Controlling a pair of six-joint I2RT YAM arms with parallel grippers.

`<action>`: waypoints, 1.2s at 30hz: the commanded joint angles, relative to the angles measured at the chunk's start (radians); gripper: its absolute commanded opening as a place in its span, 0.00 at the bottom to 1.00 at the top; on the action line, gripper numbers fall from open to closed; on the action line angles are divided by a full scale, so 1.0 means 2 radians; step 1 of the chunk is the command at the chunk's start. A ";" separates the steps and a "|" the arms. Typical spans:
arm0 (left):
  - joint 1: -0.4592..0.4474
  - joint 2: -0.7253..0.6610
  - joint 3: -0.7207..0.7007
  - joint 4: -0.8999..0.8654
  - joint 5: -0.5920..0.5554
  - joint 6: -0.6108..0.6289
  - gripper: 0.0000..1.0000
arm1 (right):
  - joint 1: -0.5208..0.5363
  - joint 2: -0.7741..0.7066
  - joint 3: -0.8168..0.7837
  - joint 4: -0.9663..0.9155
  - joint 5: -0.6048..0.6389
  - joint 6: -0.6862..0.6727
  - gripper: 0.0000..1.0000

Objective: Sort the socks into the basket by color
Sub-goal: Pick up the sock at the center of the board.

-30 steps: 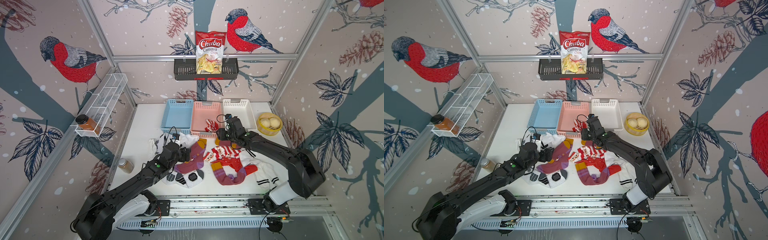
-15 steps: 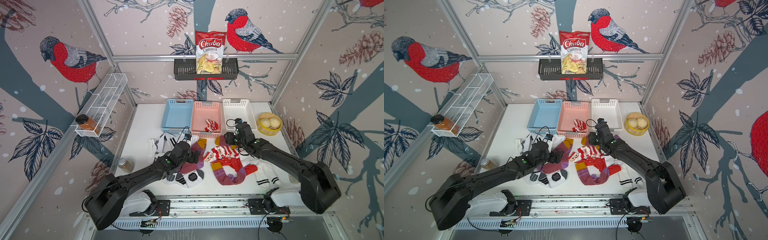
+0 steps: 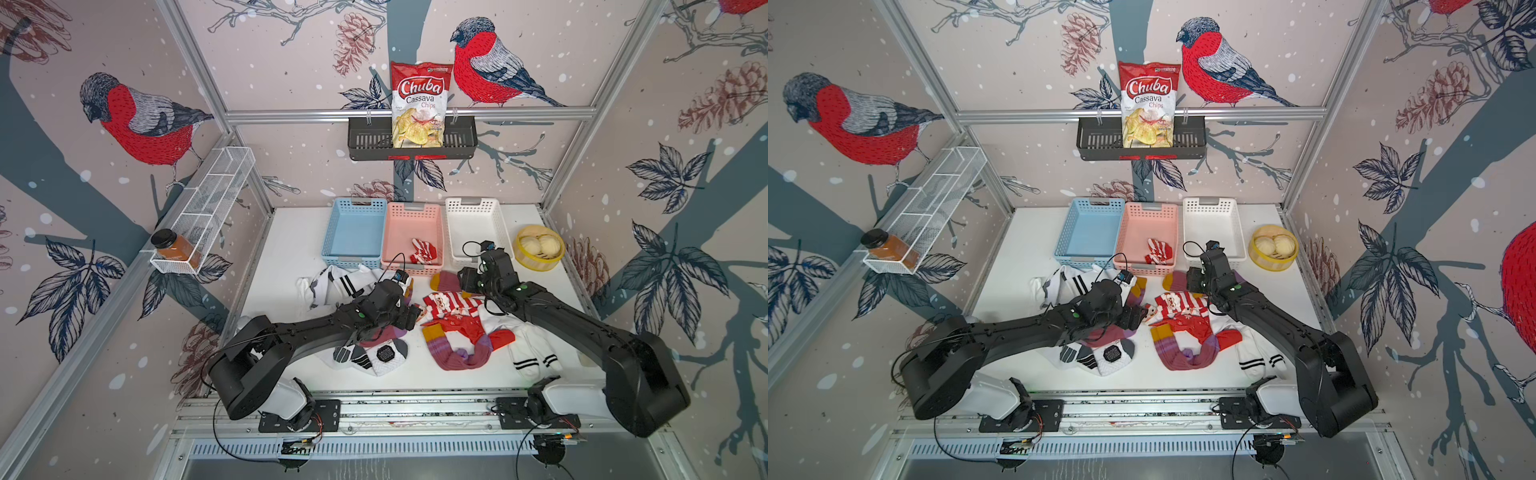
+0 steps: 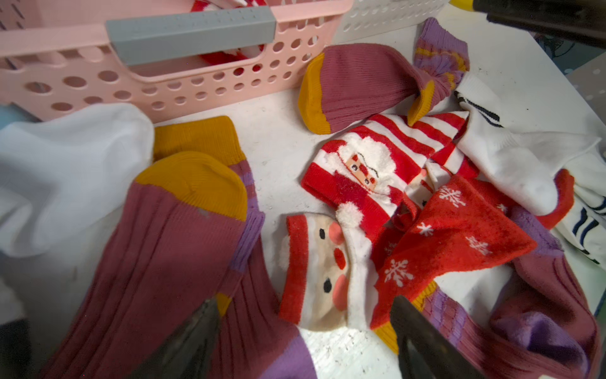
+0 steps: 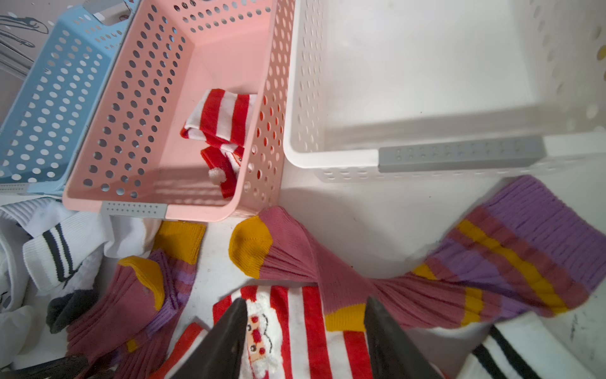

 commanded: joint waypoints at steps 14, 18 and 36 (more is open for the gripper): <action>-0.007 0.095 0.059 -0.005 0.042 0.015 0.67 | -0.004 -0.007 -0.021 0.024 -0.004 0.014 0.59; -0.009 0.106 0.067 -0.011 0.044 0.016 0.65 | -0.005 -0.006 -0.022 0.022 -0.003 0.015 0.59; -0.013 0.139 0.086 -0.017 0.057 0.017 0.39 | -0.005 -0.030 -0.037 0.015 0.004 0.021 0.60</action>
